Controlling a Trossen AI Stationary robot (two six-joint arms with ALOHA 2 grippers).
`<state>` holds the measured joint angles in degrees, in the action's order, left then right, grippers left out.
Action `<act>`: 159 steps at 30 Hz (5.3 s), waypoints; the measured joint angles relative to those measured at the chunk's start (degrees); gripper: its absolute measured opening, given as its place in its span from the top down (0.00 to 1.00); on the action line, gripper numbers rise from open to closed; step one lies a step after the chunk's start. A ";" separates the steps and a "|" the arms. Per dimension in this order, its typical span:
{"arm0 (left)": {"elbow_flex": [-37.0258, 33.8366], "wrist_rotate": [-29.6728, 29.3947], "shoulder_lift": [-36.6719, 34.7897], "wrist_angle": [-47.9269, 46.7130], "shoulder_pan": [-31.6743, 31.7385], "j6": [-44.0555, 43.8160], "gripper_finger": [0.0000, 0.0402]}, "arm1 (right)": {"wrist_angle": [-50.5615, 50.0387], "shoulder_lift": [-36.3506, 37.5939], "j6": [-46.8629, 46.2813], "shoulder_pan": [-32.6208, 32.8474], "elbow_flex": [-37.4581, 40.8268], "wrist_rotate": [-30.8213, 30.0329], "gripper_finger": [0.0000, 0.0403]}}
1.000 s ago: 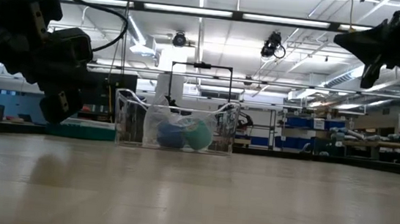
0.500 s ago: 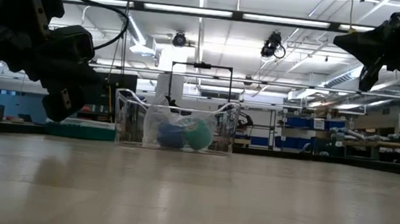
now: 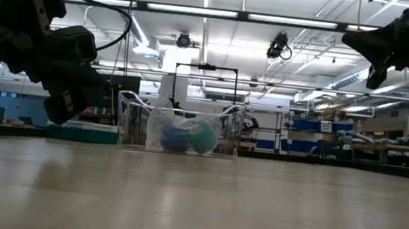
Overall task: Roll bandage
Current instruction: Return to Home Position
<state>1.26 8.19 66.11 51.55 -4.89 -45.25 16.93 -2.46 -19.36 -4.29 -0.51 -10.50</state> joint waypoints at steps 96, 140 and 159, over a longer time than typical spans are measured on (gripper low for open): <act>-0.83 -0.02 -46.93 -43.06 0.04 0.00 0.99 | -12.35 2.21 16.50 0.13 0.09 10.58 0.99; -0.90 -0.26 -66.12 -49.68 0.00 0.00 0.99 | -16.15 2.24 16.53 0.11 0.09 10.59 1.00; -0.90 -0.22 -66.12 -48.04 0.00 0.00 0.99 | -15.83 1.68 16.53 0.16 0.09 10.58 1.00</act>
<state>0.36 7.97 -0.01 3.51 -4.89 -45.25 1.09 -0.78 -2.83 -4.13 -0.43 0.08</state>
